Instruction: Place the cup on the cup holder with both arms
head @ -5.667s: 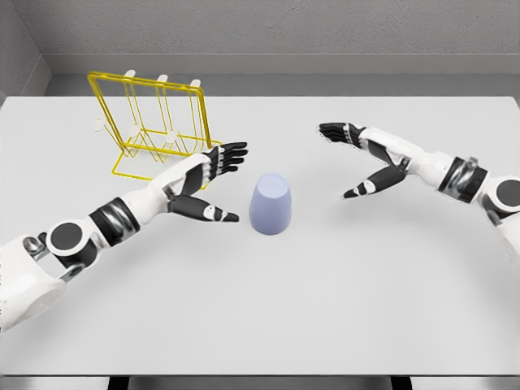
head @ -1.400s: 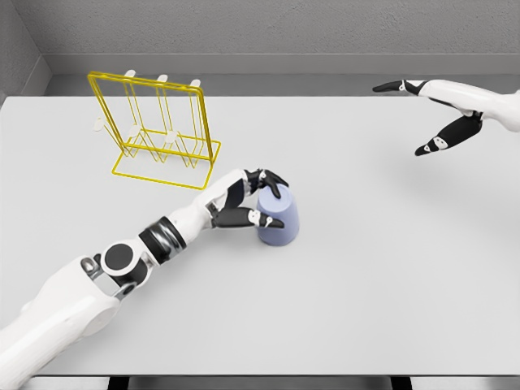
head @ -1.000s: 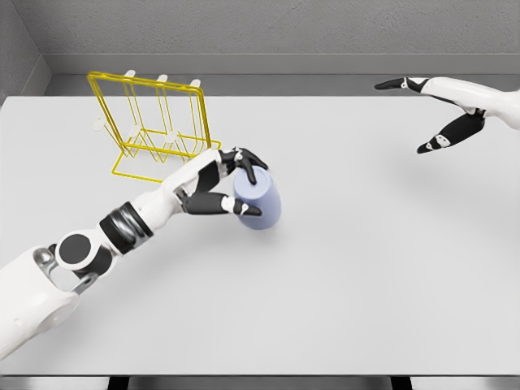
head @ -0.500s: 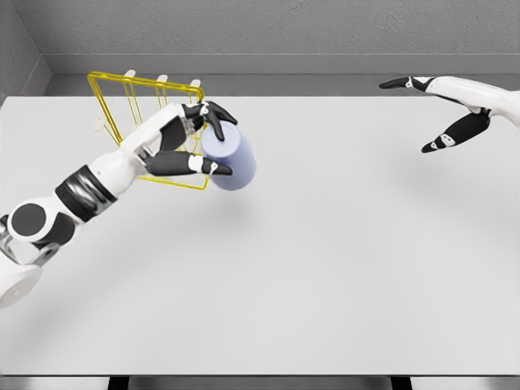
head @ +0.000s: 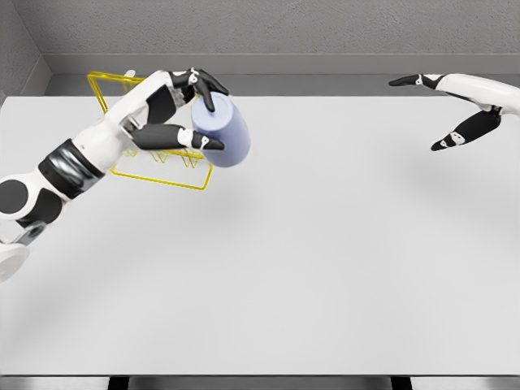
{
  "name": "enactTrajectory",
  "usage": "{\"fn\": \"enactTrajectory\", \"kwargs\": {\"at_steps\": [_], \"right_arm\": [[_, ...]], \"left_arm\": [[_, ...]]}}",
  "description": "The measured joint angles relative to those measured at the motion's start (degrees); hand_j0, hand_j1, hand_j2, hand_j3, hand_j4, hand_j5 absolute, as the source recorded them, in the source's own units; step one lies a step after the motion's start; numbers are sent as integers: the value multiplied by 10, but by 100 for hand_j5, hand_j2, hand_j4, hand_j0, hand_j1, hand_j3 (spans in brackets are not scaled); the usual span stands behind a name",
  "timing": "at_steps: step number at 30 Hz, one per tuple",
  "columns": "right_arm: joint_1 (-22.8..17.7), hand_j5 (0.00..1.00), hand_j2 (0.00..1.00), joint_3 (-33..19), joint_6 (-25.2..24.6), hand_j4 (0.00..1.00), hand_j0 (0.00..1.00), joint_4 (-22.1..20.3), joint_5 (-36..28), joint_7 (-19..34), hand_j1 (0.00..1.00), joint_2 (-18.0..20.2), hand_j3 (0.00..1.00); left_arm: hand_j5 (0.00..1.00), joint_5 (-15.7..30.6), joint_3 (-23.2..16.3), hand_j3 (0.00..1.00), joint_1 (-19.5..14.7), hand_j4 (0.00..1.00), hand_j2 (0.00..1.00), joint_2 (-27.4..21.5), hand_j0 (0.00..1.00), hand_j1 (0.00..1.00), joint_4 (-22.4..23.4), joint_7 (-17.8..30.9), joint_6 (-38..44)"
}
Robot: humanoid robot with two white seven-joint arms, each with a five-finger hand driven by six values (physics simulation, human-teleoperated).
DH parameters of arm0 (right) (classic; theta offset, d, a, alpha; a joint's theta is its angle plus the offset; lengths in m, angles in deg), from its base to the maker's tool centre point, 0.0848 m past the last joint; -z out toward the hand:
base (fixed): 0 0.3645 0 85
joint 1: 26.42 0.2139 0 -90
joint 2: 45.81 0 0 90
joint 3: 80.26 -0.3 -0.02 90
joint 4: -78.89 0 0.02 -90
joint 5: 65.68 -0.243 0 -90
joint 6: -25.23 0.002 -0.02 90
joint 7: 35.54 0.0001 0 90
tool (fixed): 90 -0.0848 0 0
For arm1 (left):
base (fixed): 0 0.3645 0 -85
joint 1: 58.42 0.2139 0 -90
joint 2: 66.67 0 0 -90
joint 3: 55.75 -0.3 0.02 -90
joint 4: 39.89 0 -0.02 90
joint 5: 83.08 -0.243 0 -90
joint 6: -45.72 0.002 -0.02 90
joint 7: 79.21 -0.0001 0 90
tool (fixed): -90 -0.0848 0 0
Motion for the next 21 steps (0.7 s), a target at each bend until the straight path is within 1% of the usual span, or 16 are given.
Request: {"fn": "enactTrajectory", "kwargs": {"at_steps": [7, 12, 21], "right_arm": [[-3, 100, 100, -1, 0, 100, 100, 0, 0, 0, 100, 3, 100], [-4, 100, 100, -1, 0, 100, 100, 3, 0, 0, 100, 4, 100], [-6, 100, 100, 0, 0, 100, 100, 5, 0, 0, 100, 3, 100]], "left_arm": [[26, 13, 6, 26, -10, 26, 26, -19, 26, 26, 0, 1, 0], [26, 27, 15, 26, -27, 26, 26, -32, 26, 26, 0, 2, -1], [26, 41, 17, 26, -40, 26, 26, -48, 26, 26, 0, 3, -1]]}}
